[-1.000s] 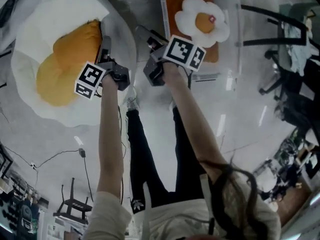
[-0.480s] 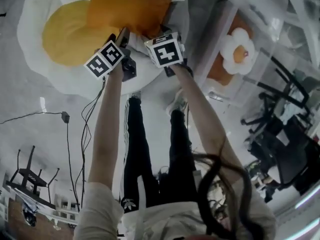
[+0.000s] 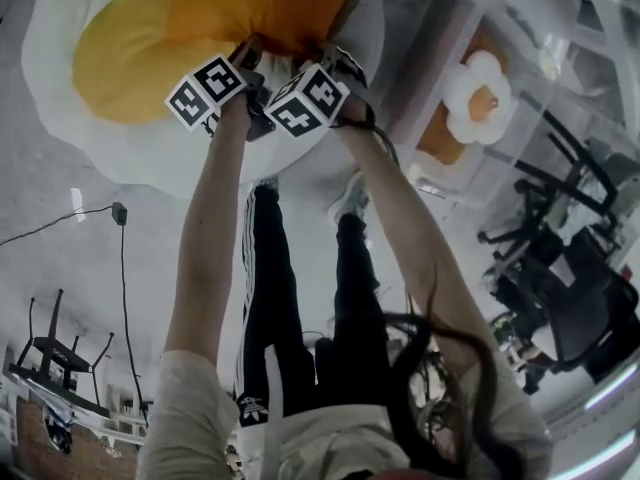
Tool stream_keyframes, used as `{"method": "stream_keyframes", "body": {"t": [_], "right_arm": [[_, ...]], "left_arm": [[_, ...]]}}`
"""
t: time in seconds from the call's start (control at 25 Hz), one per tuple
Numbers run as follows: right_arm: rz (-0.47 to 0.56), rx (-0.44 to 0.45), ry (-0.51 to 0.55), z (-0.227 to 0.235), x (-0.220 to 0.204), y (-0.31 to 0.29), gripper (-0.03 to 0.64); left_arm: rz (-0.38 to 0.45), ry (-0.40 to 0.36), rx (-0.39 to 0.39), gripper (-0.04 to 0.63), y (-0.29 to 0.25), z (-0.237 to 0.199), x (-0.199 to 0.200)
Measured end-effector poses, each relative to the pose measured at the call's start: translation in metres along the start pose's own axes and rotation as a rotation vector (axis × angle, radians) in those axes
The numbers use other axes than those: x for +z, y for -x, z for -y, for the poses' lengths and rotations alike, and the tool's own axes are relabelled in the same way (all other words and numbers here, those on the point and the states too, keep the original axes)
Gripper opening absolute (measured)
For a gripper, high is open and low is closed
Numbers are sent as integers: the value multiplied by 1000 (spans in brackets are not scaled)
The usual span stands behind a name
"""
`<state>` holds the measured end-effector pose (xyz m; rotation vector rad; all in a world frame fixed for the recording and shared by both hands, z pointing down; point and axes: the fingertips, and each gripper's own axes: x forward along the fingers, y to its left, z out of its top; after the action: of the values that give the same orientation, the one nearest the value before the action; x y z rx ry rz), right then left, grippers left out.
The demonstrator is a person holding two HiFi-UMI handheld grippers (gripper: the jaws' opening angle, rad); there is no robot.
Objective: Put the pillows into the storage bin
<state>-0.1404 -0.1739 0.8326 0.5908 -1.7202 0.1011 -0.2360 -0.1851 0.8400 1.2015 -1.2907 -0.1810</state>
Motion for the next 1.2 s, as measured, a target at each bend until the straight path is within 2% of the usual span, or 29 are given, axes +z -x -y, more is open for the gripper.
{"method": "stream_keyframes", "body": {"t": [0.08, 0.16, 0.28, 0.44, 0.56, 0.68, 0.84, 1.04, 1.12, 1.2], "right_arm": [[14, 1, 9, -1, 6, 4, 94], [32, 0, 8, -1, 10, 11, 77], [75, -14, -28, 10, 18, 29, 61], [163, -75, -82, 37, 26, 66, 54], [219, -120, -114, 61, 17, 104, 54], [281, -184, -156, 89, -9, 151, 54], [369, -293, -262, 127, -78, 213, 54], [380, -430, -521, 173, -201, 272, 54], [382, -467, -561, 175, -244, 287, 51], [386, -459, -551, 170, -279, 291, 45]], "left_arm": [[16, -23, 14, 34, 3, 4, 3], [30, -41, 24, 13, 7, 10, 6], [44, -95, 11, 9, 13, 31, 14], [56, -147, -32, 9, 25, 72, 21], [63, -208, -83, 9, 35, 117, 13], [66, -301, -157, 9, 45, 177, -8], [36, -457, -265, 9, 39, 268, -69], [-95, -719, -412, 9, 7, 376, -191], [-162, -795, -468, 9, -7, 407, -246], [-213, -857, -487, 9, -19, 423, -296]]}}
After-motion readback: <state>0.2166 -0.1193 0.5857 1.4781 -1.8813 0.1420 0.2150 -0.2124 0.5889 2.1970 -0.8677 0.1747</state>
